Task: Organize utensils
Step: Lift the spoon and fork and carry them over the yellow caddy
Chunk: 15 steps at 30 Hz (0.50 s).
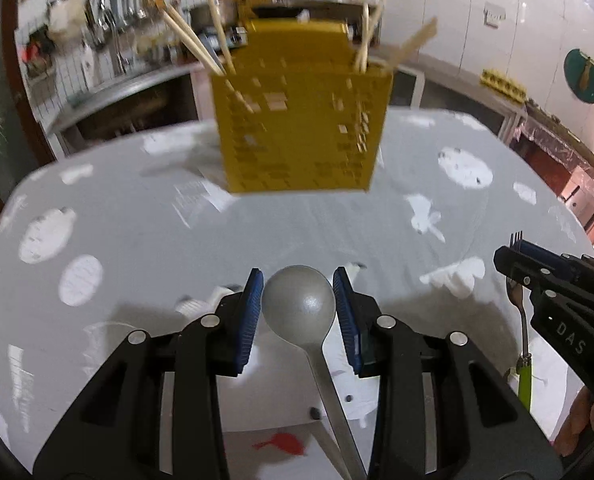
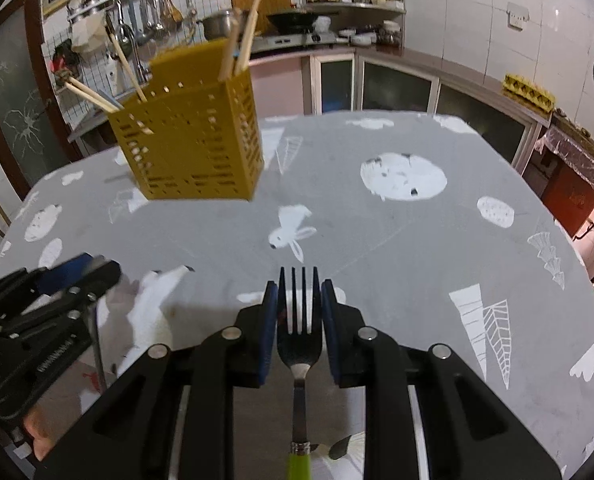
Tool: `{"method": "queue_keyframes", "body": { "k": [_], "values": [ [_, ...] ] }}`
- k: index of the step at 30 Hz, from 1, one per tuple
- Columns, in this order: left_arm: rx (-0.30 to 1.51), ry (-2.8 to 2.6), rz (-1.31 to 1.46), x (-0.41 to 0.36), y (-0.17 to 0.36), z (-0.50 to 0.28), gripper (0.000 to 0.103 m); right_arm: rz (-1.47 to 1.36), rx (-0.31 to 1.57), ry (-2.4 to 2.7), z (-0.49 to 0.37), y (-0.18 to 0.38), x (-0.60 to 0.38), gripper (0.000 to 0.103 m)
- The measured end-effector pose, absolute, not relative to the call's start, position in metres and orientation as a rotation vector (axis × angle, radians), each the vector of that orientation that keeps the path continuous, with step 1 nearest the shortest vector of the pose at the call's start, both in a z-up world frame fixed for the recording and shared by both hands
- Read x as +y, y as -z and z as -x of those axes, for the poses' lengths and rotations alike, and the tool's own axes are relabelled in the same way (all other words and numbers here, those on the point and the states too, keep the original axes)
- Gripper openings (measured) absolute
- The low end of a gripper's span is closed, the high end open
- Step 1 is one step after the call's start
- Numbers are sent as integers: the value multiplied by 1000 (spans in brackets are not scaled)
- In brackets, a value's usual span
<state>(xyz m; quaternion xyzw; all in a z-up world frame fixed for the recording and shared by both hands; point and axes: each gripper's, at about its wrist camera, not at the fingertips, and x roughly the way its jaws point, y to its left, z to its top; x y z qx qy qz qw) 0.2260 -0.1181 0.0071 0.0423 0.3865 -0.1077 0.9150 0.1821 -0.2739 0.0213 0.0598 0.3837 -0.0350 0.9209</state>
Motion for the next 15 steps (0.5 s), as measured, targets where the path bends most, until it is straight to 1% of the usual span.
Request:
{"method": "queue_keyframes", "body": {
  "k": [6, 15],
  "values": [
    [699, 201, -92, -92, -33, -211, 35, -131, 724, 61, -175, -36, -263, 22],
    [584, 164, -81, -62, -54, -197, 35, -122, 583, 64, -165, -61, -244, 22]
  ]
}}
